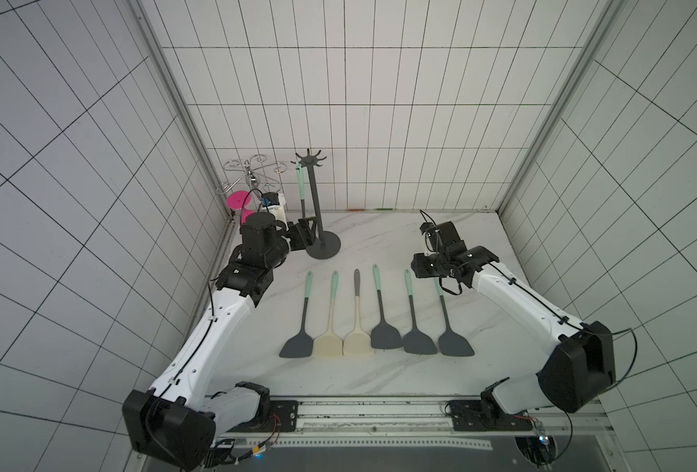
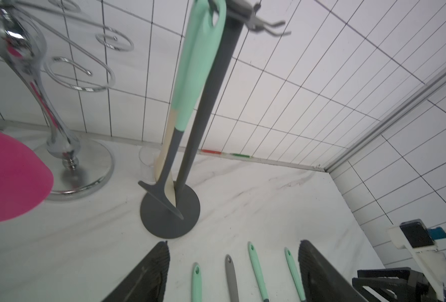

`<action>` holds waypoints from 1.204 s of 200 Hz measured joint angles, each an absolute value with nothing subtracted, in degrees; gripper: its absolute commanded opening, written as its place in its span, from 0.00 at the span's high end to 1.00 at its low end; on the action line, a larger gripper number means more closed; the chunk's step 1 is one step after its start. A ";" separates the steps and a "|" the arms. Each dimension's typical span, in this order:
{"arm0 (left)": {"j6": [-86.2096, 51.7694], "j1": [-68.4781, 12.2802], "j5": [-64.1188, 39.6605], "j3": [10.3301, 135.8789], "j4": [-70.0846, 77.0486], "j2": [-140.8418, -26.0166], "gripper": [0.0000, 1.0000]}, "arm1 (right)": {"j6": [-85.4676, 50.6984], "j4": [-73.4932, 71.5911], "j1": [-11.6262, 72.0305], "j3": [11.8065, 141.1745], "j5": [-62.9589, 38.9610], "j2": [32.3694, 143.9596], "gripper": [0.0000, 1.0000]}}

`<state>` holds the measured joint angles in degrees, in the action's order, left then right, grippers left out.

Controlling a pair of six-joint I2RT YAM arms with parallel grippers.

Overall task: Take the spatula off the kitchen utensil rack
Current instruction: Take off the spatula from the rack.

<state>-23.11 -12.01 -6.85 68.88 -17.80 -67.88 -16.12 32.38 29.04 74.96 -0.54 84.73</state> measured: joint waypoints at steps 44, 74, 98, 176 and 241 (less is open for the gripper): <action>-23.33 -6.31 -12.71 71.31 -11.99 -71.61 0.25 | -18.92 26.83 35.20 87.22 -2.22 91.15 0.57; -21.39 -6.09 -17.74 70.46 -5.69 -76.01 0.24 | -18.55 21.74 37.60 91.13 -1.67 94.28 0.53; -19.66 -5.98 -22.22 70.35 -0.82 -79.94 0.24 | -17.12 13.02 38.50 91.24 -0.30 96.29 0.51; -11.53 -5.82 -26.70 72.75 4.45 -86.32 0.27 | -12.71 -12.43 38.65 92.99 0.40 112.66 0.48; -10.96 -2.17 -26.41 79.96 4.25 -90.87 0.40 | -14.17 -23.42 38.65 108.79 -2.98 126.69 0.47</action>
